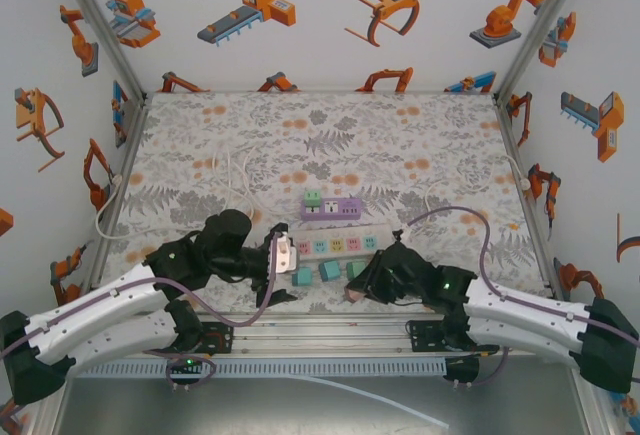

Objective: Pull the plug off the socket

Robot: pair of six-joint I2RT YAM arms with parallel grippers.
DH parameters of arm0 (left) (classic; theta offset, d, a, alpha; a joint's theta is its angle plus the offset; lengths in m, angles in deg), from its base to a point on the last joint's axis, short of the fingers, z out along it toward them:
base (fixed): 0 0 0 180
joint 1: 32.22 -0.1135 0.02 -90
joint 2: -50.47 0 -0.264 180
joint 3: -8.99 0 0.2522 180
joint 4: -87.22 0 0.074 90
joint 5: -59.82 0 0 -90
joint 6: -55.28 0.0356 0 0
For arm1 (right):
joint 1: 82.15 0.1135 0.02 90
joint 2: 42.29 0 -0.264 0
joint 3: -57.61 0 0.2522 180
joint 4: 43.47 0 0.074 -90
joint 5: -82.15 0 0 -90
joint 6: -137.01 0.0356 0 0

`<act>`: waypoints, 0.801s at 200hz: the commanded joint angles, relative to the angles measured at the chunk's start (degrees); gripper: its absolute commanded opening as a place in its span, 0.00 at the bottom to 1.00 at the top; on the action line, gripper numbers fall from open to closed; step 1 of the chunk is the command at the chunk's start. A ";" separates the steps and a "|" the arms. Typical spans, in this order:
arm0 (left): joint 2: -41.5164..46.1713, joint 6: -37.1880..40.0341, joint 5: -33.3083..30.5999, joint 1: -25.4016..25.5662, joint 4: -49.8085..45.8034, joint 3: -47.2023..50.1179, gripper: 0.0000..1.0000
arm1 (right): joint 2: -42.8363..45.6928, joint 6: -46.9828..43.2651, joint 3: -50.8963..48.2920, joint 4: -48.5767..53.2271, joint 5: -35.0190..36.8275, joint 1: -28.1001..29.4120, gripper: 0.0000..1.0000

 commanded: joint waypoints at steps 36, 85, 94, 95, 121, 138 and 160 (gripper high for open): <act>0.02 3.02 -0.94 0.67 -0.89 0.91 0.97 | -3.69 2.51 -3.65 -9.08 8.76 2.80 0.27; -1.39 2.74 -1.78 0.69 -0.58 0.95 0.97 | -4.60 2.76 -4.34 -6.39 8.74 4.02 0.42; -1.50 2.49 -1.87 0.70 -0.49 0.93 0.97 | -4.37 2.84 -4.43 -5.44 8.87 4.11 0.47; -1.49 2.47 -1.91 0.70 -0.52 0.91 0.97 | -4.31 2.85 -4.43 -5.30 8.87 4.11 0.47; -1.49 1.89 -2.74 0.69 0.51 1.08 0.97 | -2.95 4.13 -4.42 -1.40 9.57 4.25 0.52; -1.48 1.60 -3.10 0.68 1.28 1.27 0.97 | -1.50 4.46 -4.38 0.72 10.29 4.29 0.53; -1.83 1.42 -3.49 0.65 1.51 1.38 0.97 | 0.40 4.72 -4.50 2.66 10.78 4.30 0.55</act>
